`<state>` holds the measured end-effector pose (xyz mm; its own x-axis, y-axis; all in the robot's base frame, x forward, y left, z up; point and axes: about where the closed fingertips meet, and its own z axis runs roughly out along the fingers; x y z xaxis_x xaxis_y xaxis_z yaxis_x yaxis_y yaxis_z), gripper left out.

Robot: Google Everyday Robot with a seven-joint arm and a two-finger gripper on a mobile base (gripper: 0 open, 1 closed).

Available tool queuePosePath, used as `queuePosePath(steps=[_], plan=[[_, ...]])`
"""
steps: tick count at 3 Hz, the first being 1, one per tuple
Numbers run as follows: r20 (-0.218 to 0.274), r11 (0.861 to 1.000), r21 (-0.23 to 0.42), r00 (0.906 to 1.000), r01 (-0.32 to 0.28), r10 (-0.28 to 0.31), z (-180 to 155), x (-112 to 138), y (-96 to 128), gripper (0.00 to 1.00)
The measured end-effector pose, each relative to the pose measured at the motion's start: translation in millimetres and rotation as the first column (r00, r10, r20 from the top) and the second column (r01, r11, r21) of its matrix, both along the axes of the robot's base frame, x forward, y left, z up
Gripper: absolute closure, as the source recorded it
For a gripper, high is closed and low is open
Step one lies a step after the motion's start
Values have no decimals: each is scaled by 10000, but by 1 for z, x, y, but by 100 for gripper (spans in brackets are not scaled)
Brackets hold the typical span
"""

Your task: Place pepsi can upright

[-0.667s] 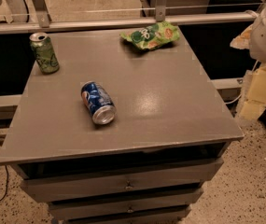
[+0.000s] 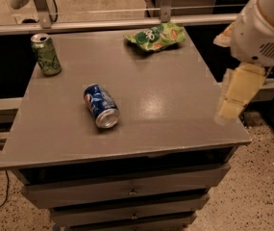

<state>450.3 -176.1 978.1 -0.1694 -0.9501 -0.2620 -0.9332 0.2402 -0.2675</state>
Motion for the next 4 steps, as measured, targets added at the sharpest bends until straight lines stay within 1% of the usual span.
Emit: queuePosePath(steps=[1, 2, 3, 4], plan=[[259, 9963, 735, 9988, -436, 418, -1, 23, 68, 0], [58, 9923, 1215, 9997, -241, 236, -11, 50, 133, 0], [-297, 9931, 1099, 9989, 404, -374, -36, 81, 180, 0], [-1220, 9821, 921, 9807, 1644, -1527, -72, 107, 204, 0]])
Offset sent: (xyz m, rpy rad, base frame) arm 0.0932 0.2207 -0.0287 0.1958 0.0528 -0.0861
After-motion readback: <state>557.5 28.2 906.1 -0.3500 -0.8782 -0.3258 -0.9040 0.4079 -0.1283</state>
